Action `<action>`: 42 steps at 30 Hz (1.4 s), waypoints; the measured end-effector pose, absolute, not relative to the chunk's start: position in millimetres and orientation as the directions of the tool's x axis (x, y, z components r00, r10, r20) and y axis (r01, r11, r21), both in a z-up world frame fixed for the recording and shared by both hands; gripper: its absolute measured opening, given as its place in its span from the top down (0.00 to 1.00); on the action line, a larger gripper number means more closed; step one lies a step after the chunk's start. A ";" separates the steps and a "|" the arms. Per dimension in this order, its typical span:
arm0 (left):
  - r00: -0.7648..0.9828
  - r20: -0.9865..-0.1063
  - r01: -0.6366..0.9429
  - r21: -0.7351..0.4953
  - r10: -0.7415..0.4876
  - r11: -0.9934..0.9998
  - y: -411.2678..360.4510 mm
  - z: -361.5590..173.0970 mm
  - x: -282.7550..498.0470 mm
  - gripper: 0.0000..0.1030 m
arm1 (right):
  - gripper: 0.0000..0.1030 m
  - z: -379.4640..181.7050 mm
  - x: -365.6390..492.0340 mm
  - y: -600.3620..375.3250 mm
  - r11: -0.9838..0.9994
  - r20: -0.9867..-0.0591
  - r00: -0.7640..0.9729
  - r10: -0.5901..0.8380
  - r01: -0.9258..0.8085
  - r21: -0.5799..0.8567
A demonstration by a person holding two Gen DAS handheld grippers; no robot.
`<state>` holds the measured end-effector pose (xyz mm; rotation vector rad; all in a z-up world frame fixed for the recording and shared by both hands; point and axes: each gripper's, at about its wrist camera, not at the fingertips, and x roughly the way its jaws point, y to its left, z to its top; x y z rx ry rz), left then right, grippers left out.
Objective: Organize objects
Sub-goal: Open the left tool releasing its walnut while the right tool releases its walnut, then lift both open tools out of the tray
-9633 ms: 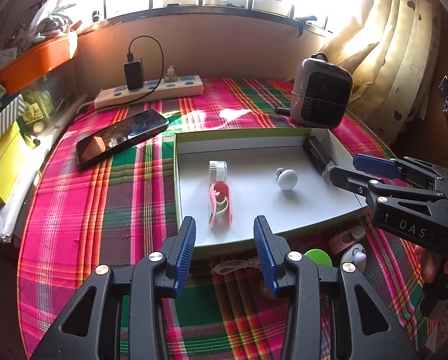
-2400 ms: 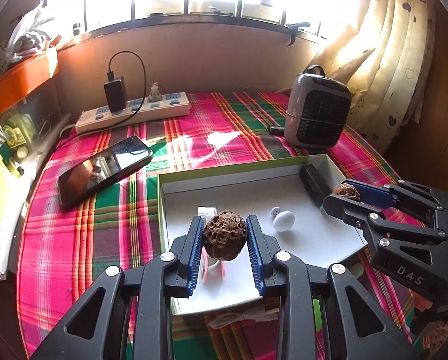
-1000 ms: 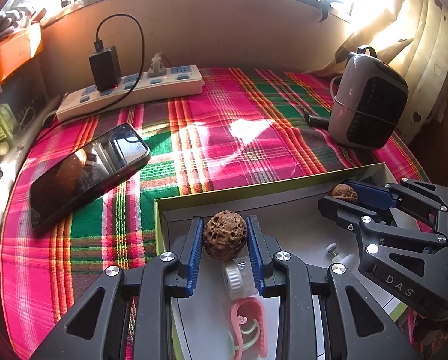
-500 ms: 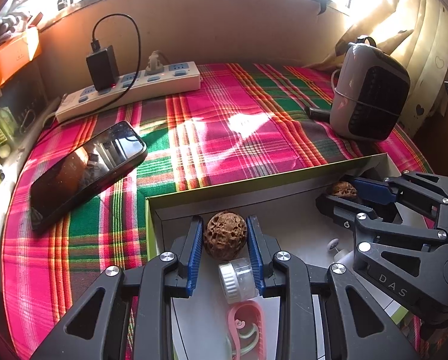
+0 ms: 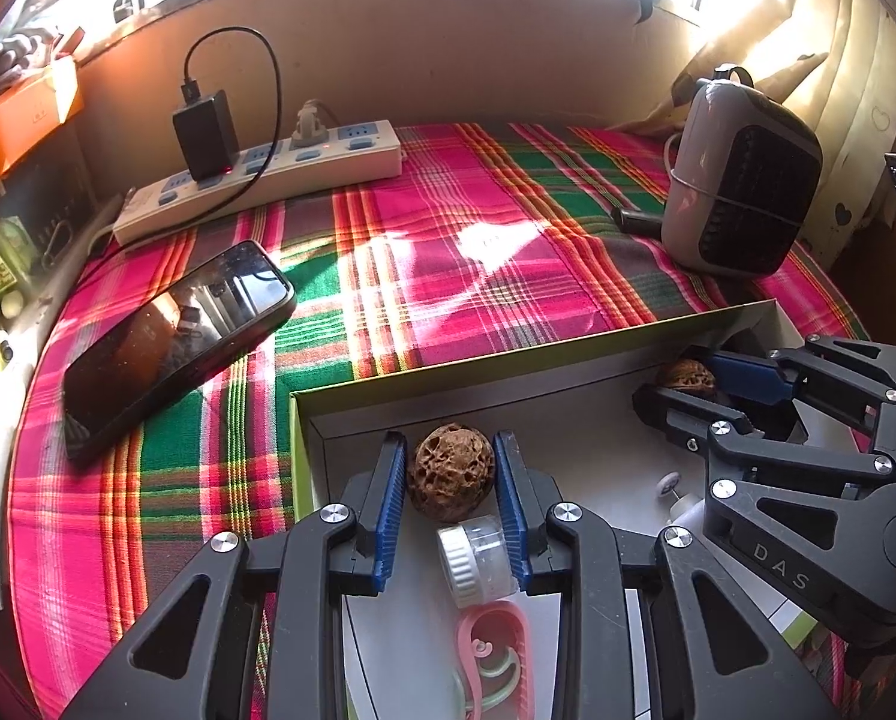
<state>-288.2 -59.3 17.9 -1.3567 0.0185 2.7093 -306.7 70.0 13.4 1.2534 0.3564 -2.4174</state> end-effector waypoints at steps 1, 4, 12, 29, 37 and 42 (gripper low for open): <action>-0.594 -0.799 -0.105 -0.039 0.094 -0.994 -59.3 17.6 -288.1 0.74 | 0.69 13.5 -306.7 70.3 -0.891 -0.822 -0.523 -0.226 0.452 -0.043; -0.595 -0.799 -0.105 -0.037 0.093 -0.994 -59.1 17.5 -287.4 0.73 | 0.69 13.4 -306.4 70.7 -0.893 -0.820 -0.524 -0.229 0.448 -0.037; -0.604 -0.792 -0.100 -0.037 0.090 -0.994 -61.0 21.1 -283.0 0.73 | 0.56 18.9 -302.3 73.0 -0.896 -0.805 -0.538 -0.249 0.443 -0.019; -0.651 -0.755 -0.094 -0.020 0.076 -0.995 -58.7 37.3 -259.0 0.67 | 0.50 32.1 -280.9 79.1 -0.903 -0.766 -0.584 -0.267 0.429 -0.012; -0.679 -0.731 -0.079 -0.007 0.059 -0.997 -60.2 46.6 -241.7 0.67 | 0.50 40.0 -264.3 85.2 -0.905 -0.742 -0.609 -0.280 0.424 -0.008; -0.693 -0.719 -0.069 -0.002 0.049 -0.998 -61.6 51.6 -228.9 0.67 | 0.49 44.4 -252.2 90.2 -0.906 -0.729 -0.619 -0.293 0.422 0.006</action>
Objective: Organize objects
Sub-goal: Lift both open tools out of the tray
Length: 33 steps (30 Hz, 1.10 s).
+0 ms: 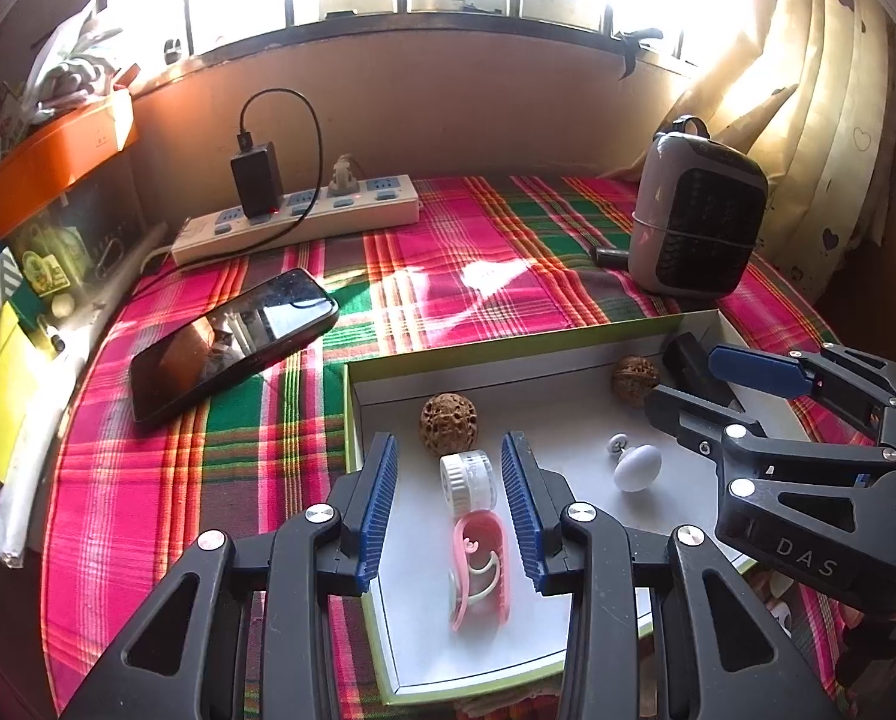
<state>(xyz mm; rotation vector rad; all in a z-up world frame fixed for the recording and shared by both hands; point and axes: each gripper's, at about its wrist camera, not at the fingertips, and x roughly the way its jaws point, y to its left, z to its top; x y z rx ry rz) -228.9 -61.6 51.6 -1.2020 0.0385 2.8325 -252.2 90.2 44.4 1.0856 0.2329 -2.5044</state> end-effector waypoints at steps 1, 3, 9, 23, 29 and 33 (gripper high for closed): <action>-0.698 -0.715 -0.064 0.009 0.039 -0.998 -61.2 52.7 -226.4 0.67 | 0.49 45.9 -249.4 91.3 -0.907 -0.725 -0.622 -0.296 0.421 0.009; -0.703 -0.710 -0.066 0.001 0.046 -0.998 -62.3 54.8 -221.5 0.67 | 0.49 49.0 -243.4 92.8 -0.906 -0.717 -0.628 -0.304 0.423 0.013; -0.722 -0.691 -0.064 0.011 0.039 -0.998 -61.2 61.8 -204.5 0.66 | 0.49 55.0 -225.2 96.8 -0.907 -0.695 -0.649 -0.309 0.420 0.011; -0.727 -0.685 -0.068 0.003 0.047 -0.998 -58.5 64.0 -171.4 0.66 | 0.47 59.6 -191.1 103.3 -0.903 -0.675 -0.662 -0.326 0.429 0.016; -0.721 -0.692 -0.067 0.012 0.040 -0.998 -57.3 60.7 -161.3 0.66 | 0.47 57.9 -178.6 109.6 -0.907 -0.672 -0.665 -0.325 0.421 0.022; -0.716 -0.696 -0.067 0.004 0.045 -0.998 -58.4 58.4 -153.3 0.66 | 0.47 55.4 -170.7 113.3 -0.907 -0.674 -0.664 -0.324 0.420 0.022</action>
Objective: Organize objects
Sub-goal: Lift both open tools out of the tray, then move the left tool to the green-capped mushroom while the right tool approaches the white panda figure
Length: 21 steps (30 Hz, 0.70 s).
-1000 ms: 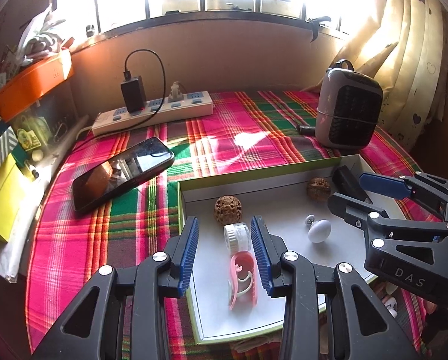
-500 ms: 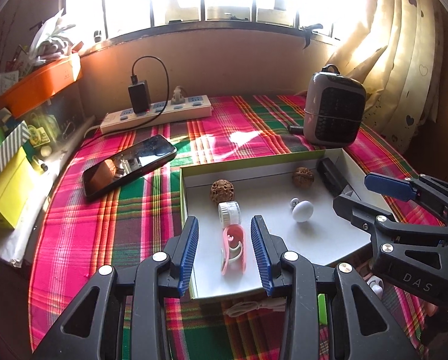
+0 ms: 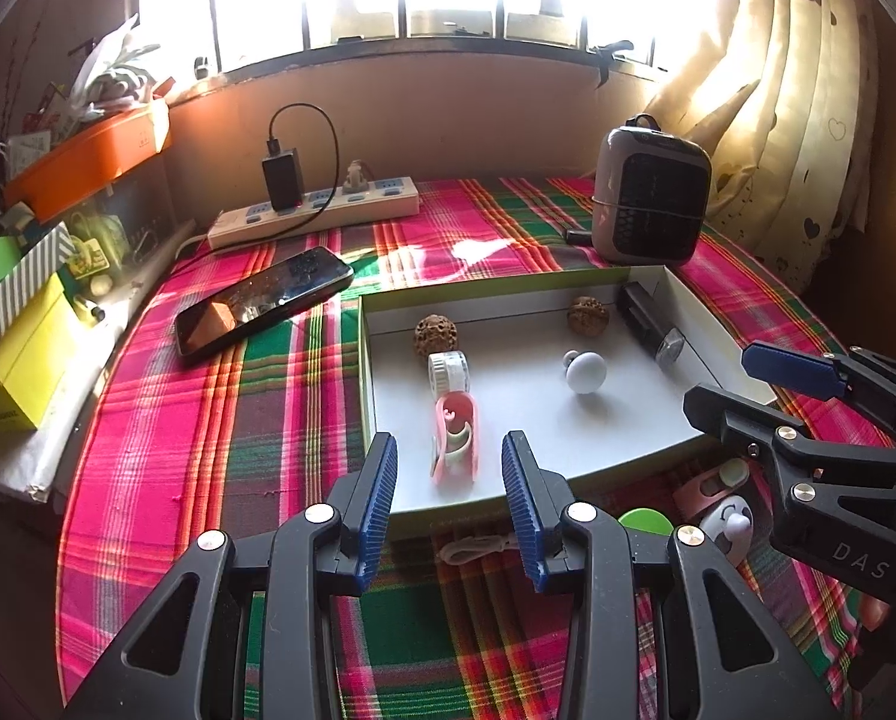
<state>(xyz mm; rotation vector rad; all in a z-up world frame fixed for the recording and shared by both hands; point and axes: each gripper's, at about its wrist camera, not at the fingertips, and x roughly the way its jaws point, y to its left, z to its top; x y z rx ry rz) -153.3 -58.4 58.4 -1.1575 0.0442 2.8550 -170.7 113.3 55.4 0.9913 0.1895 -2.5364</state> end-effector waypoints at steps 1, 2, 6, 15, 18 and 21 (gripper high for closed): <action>-0.715 -0.697 -0.064 0.003 0.043 -0.998 -58.7 58.0 -151.4 0.66 | 0.47 55.0 -168.7 113.9 -0.907 -0.675 -0.664 -0.322 0.420 0.020; -0.717 -0.696 -0.062 0.006 0.040 -0.998 -58.6 57.8 -149.1 0.66 | 0.47 54.6 -166.5 114.7 -0.907 -0.674 -0.665 -0.322 0.420 0.019; -0.714 -0.698 -0.072 -0.005 0.055 -0.997 -57.6 56.5 -142.5 0.66 | 0.47 53.4 -158.7 117.3 -0.908 -0.673 -0.668 -0.317 0.420 0.011; -0.705 -0.702 -0.093 -0.055 0.105 -0.994 -58.7 50.3 -129.7 0.66 | 0.47 50.5 -147.3 129.6 -0.913 -0.673 -0.664 -0.326 0.406 0.042; -0.694 -0.706 -0.117 -0.085 0.142 -0.990 -58.0 47.5 -126.5 0.66 | 0.47 48.3 -143.1 134.5 -0.914 -0.675 -0.661 -0.329 0.402 0.053; -0.684 -0.707 -0.138 -0.116 0.180 -0.984 -56.5 44.9 -122.8 0.66 | 0.47 45.9 -138.7 139.7 -0.918 -0.678 -0.660 -0.323 0.392 0.056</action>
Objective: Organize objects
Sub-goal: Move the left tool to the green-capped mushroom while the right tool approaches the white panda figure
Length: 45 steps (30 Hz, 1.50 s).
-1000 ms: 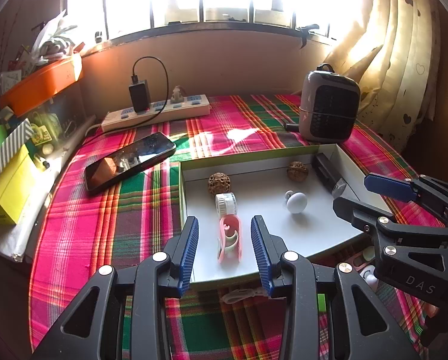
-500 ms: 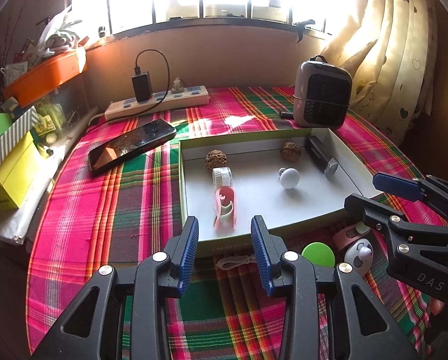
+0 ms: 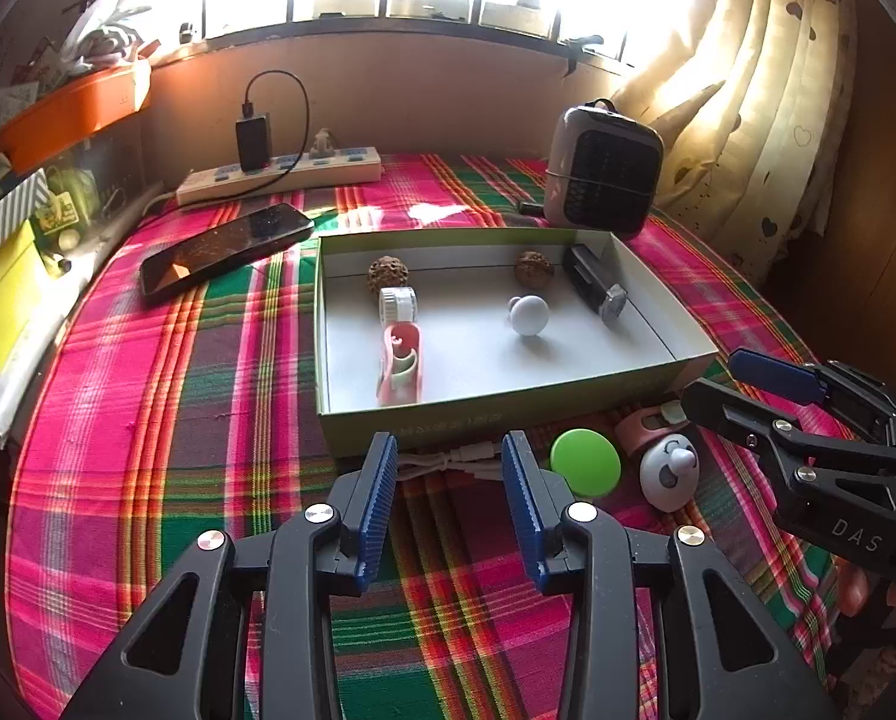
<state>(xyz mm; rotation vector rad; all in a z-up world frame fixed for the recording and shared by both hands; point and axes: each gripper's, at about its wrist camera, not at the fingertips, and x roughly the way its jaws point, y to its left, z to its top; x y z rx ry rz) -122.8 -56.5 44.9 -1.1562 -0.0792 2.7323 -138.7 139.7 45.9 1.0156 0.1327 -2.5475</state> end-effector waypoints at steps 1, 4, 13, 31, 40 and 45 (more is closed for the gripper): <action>-0.680 -0.708 -0.146 -0.124 0.191 -0.981 -55.8 43.9 -121.9 0.66 | 0.46 45.3 -137.7 141.6 -0.920 -0.680 -0.659 -0.321 0.388 0.058; -0.663 -0.712 -0.173 -0.152 0.229 -0.973 -52.5 40.4 -120.2 0.62 | 0.46 42.7 -133.5 145.5 -0.920 -0.684 -0.657 -0.318 0.387 0.057; -0.634 -0.721 -0.213 -0.187 0.281 -0.959 -42.9 35.3 -117.8 0.61 | 0.45 29.8 -124.8 151.5 -0.919 -0.705 -0.641 -0.305 0.393 0.041; -0.590 -0.748 -0.272 -0.170 0.304 -0.947 -14.3 28.1 -132.2 0.59 | 0.42 11.1 -127.2 151.3 -0.905 -0.746 -0.582 -0.322 0.421 0.062; -0.587 -0.759 -0.262 -0.152 0.282 -0.953 -9.5 25.3 -139.6 0.59 | 0.41 6.7 -128.9 147.0 -0.895 -0.762 -0.560 -0.326 0.442 0.058; -0.588 -0.762 -0.256 -0.144 0.273 -0.956 -8.6 24.7 -141.5 0.59 | 0.41 5.4 -132.9 142.1 -0.889 -0.769 -0.550 -0.325 0.455 0.051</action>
